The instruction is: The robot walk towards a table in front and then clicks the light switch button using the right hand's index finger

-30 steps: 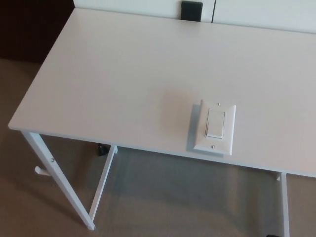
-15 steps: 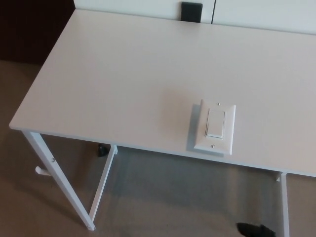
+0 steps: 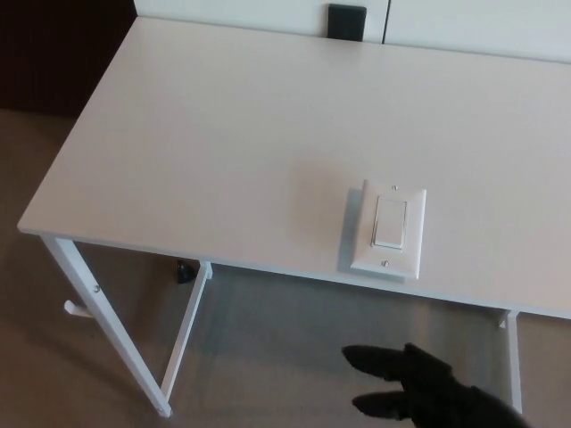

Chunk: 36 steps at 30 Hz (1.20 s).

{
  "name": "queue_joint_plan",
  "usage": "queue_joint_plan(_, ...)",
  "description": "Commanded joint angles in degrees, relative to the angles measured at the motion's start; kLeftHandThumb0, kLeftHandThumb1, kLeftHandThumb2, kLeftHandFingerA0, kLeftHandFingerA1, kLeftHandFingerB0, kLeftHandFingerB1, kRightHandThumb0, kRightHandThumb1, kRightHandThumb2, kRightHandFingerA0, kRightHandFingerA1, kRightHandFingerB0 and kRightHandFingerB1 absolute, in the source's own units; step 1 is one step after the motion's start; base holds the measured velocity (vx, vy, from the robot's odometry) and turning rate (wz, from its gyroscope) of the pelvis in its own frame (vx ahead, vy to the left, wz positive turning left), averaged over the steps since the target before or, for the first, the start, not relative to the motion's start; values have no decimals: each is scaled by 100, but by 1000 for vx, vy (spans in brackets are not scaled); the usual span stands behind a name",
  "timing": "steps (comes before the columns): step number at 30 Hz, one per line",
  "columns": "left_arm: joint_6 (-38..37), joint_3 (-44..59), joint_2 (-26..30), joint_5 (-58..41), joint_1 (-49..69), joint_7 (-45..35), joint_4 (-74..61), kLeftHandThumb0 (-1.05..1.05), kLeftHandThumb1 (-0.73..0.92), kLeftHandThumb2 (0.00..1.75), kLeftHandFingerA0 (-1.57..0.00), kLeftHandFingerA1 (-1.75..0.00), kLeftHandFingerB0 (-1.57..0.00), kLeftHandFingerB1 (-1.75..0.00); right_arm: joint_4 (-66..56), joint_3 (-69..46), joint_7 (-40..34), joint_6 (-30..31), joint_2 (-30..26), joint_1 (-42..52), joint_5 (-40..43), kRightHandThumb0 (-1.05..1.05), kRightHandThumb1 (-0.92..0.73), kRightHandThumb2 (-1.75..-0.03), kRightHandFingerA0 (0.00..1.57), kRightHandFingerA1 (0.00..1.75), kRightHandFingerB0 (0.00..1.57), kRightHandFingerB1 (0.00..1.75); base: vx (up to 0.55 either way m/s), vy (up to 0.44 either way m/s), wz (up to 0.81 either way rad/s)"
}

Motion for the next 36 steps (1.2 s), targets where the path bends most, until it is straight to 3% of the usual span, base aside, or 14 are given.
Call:
queue_joint_plan(1,37,0,95,56,-31,5,-13,-14,67,59,-57,-48,-37,-39,-1663,-514,177,-1387,-106,411,-713,13,-56,-70,51,71,41,62,0,0,0)
queue_joint_plan(3,71,7,77,56,-28,50,-33,-13,67,59,-58,-48,-37,-39,-1663,-807,26,-1940,150,305,-1273,12,-49,-69,53,71,41,62,0,0,0)
queue_joint_plan(5,64,5,72,59,-31,52,-18,-16,61,62,-54,-49,-36,-41,-1663,-1104,-216,-2333,485,87,-2004,12,-47,-56,47,65,47,61,0,0,0)
queue_joint_plan(6,60,-7,72,81,-33,77,-17,-12,66,59,-58,-48,-38,-39,-1663,-1295,-328,-2448,601,-155,-2459,9,-45,-53,44,63,50,61,0,0,0)
queue_joint_plan(12,11,-9,108,74,22,5,-102,-13,67,59,-55,-48,-37,-39,-1663,-1376,-165,-1542,227,-1326,-3823,-21,-37,-59,29,59,49,59,0,0,0)
queue_joint_plan(13,13,-7,113,75,36,9,-124,-15,67,59,-56,-47,-37,-39,-1643,-1288,-20,-1139,-35,-1676,-4166,-15,-25,-80,27,62,31,59,0,0,0)
queue_joint_plan(14,25,1,116,63,16,2,-140,-14,66,59,-55,-47,-37,-39,-1518,-1259,40,-1004,-98,-1902,-4322,-17,-25,-81,26,62,29,58,0,0,0)
queue_joint_plan(15,30,-2,120,70,11,12,-168,-15,66,59,-57,-47,-38,-39,-1367,-1226,69,-906,-136,-2099,-4426,-31,-37,-58,23,57,46,55,0,0,0)
queue_joint_plan(22,118,23,119,48,13,41,-266,-19,60,62,-53,-48,-37,-41,-2,-928,121,-344,-507,-3215,-5091,-41,-36,-59,22,54,48,51,0,0,0)
queue_joint_plan(30,112,9,91,63,25,72,-287,-14,64,59,-59,-46,-41,-39,341,-639,397,287,-307,-3264,-5586,-47,-42,-61,17,48,36,46,0,0,0)
queue_joint_plan(31,119,13,89,53,15,59,-271,-18,59,62,-56,-49,-39,-42,375,-611,358,290,-289,-3251,-5630,-46,-42,-61,17,49,36,46,0,0,0)
queue_joint_plan(32,100,4,114,66,8,43,-293,-19,59,62,-55,-49,-39,-42,469,-545,300,319,-249,-3262,-5794,-25,-27,-84,16,57,17,51,0,0,0)
queue_joint_plan(33,95,4,115,67,15,43,-306,-20,59,62,-56,-49,-39,-42,495,-520,330,340,-242,-3274,-5867,-49,-42,-62,15,47,35,44,0,0,0)
queue_joint_plan(36,83,-10,133,70,4,3,-338,-15,67,59,-57,-47,-39,-39,622,-445,434,450,-231,-3347,-6134,-51,-43,-63,15,46,34,43,0,0,0)
